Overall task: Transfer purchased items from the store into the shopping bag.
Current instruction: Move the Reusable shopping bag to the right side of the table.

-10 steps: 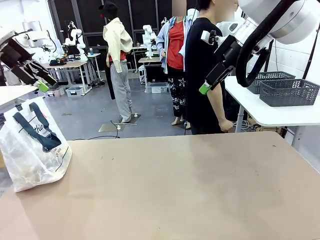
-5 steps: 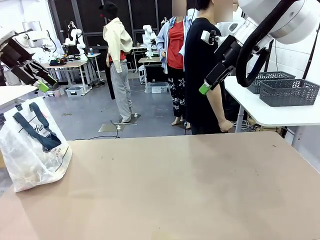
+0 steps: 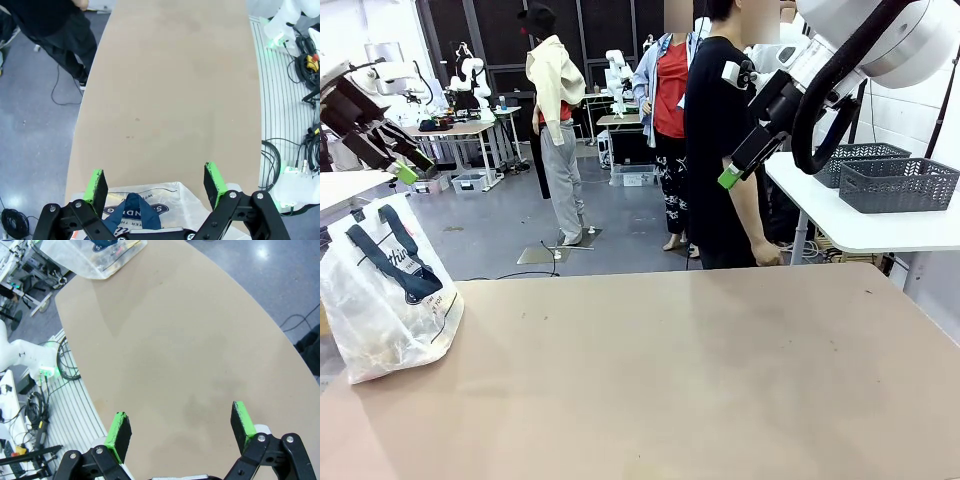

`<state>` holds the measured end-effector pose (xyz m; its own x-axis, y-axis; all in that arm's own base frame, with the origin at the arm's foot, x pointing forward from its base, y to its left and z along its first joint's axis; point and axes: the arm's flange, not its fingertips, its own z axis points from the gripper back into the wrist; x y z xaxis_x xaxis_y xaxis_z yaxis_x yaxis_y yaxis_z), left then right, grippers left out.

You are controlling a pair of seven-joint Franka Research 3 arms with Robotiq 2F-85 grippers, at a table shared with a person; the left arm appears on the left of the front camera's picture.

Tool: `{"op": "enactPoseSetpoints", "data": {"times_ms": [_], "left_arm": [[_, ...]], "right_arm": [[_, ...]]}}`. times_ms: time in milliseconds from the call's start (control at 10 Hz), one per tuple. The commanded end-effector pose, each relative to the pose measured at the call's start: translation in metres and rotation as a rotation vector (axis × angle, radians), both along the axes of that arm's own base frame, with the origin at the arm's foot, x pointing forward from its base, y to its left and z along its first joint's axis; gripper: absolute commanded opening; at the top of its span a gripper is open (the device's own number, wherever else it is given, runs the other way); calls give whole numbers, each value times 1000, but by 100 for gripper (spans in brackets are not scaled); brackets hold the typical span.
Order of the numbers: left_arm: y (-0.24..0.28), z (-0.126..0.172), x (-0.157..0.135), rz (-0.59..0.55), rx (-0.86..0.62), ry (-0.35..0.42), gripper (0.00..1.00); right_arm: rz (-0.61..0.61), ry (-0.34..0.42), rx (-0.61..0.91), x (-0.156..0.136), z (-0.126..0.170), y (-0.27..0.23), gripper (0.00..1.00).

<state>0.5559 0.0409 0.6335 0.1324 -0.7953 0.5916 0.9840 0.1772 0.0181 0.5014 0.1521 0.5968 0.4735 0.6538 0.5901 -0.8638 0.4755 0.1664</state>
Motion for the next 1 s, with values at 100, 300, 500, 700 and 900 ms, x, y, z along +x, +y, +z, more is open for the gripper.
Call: {"op": "enactPoseSetpoints", "data": {"times_ms": [100,300,500,700,900], "left_arm": [[2,0,-1,-13,4,-8,100],[2,0,-1,-13,4,-8,100],[2,0,-1,-13,4,-8,100],[2,0,-1,-13,4,-8,100],[2,0,-1,-13,4,-8,100]], "right_arm": [[2,3,5,0,0,-1,100],[2,3,5,0,0,-1,100],[2,3,5,0,0,-1,100],[2,3,5,0,0,-1,100],[2,3,5,0,0,-1,100]]}}
